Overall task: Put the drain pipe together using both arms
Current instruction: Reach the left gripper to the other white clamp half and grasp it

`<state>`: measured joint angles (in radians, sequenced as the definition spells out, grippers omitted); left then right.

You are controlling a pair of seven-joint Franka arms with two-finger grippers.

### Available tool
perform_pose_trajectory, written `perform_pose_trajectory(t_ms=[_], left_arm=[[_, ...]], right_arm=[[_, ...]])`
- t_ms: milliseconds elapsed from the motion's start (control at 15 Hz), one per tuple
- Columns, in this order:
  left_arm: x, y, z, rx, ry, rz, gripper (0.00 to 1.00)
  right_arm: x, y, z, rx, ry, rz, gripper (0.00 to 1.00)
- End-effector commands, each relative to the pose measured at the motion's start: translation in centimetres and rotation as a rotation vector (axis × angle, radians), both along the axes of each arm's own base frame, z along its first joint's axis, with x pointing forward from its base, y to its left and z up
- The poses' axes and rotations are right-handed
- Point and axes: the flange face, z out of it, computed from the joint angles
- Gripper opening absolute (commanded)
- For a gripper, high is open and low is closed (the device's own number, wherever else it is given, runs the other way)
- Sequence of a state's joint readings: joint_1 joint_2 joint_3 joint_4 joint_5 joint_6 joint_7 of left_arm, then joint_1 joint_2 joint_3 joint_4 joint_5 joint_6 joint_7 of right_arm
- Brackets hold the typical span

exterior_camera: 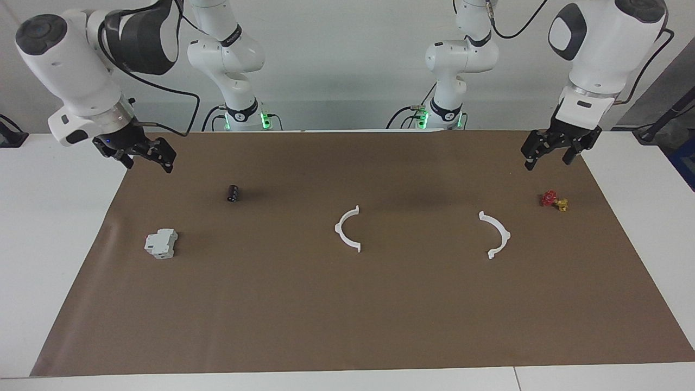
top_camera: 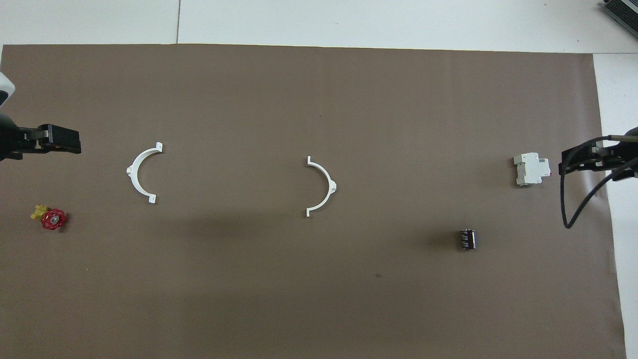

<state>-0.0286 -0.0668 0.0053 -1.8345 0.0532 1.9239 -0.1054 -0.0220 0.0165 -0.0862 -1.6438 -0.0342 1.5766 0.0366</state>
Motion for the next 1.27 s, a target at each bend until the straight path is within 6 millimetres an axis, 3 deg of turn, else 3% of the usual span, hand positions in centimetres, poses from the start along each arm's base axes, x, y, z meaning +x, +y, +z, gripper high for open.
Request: perform_pose_trajectory(t_ms=[0,67,201,468,735,869,1203], left_arm=[[-2.0,-0.1,-4.9,-0.018,-0.048,0.015,1.00],[-1.1,-0.4,-6.2,-0.028,-0.059,0.053,1.00],[-0.4,-1.2,-10.1,-0.050,-0.058,0.151,1.00],[-1.5,-0.7,-17.8,-0.059,-0.074,0.163,1.00],[-3.6,-0.3,-20.7,-0.049,-0.030,0.136,1.00],[-3.3,-0.3,-21.5,-0.052,-0.036,0.143,1.00],[-2.9,-0.4,-25.7,-0.036,0.005,0.053,1.00]], right_arm=[[-0.8,0.8,3.8,0.001,0.010,0.021,1.00],[-0.9,1.4,4.8,-0.016,0.009,0.033,1.00],[-1.1,0.9,5.0,0.005,0.001,0.022,1.00],[-1.1,1.6,4.9,0.022,0.002,0.029,1.00],[-0.9,2.3,4.2,0.016,-0.044,0.038,1.00],[-1.0,4.3,3.6,0.019,-0.037,0.045,1.00],[-1.8,5.9,2.8,0.021,-0.030,0.071,1.00]])
